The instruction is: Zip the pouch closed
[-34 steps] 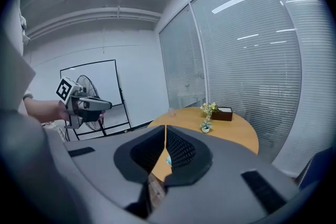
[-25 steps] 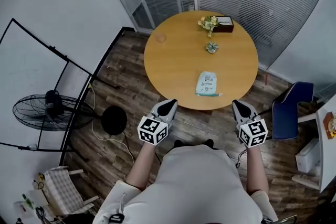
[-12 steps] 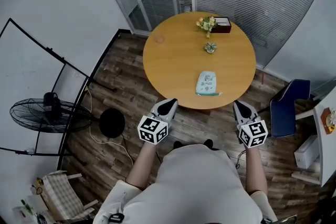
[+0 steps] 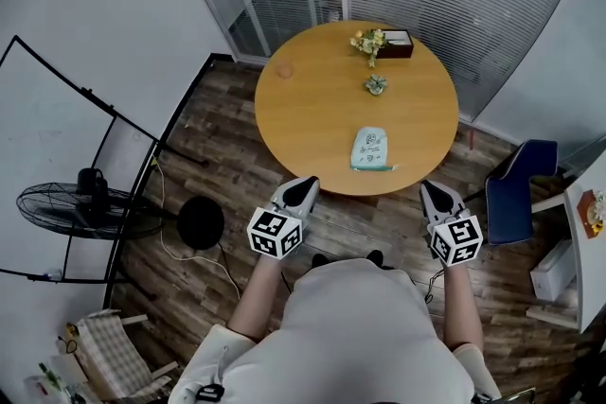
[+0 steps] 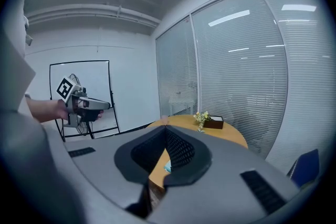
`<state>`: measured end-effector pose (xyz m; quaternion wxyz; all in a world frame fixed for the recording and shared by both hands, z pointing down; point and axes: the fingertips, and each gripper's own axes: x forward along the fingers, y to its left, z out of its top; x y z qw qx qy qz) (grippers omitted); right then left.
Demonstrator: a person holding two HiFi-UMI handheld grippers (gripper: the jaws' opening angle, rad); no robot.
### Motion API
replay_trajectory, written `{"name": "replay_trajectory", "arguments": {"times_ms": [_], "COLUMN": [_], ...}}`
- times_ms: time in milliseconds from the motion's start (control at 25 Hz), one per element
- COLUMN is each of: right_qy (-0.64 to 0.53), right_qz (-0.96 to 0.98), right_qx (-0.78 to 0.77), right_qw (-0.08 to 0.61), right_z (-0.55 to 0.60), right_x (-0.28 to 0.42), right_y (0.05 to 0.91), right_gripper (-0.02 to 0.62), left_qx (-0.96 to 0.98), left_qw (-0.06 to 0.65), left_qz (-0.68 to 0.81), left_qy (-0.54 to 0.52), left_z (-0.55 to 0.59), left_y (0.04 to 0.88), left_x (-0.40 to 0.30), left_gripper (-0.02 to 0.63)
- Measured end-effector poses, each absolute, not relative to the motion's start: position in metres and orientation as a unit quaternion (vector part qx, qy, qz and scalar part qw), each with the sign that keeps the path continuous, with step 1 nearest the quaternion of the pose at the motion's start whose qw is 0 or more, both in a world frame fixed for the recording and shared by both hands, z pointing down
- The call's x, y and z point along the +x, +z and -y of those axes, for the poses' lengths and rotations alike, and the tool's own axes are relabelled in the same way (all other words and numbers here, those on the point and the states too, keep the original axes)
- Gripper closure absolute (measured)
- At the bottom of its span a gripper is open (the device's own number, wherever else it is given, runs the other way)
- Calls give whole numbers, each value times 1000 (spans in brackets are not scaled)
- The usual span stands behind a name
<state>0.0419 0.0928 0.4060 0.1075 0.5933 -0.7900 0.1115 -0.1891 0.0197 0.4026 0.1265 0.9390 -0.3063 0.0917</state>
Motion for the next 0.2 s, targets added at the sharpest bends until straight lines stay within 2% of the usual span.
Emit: {"name": "replay_trajectory", "arguments": {"times_ms": [200], "right_qy": [110], "right_qz": [791], "right_qx": [592], "right_qw": [110], "right_z": [-91], "right_x": [39], "right_y": [403], "right_gripper": [592], "left_qx": [939], "left_qw": [127], "left_qz": [306], "left_qy": [90], "left_z": [-18], "left_y": [398], "left_x": [-191], "left_gripper": [584]}}
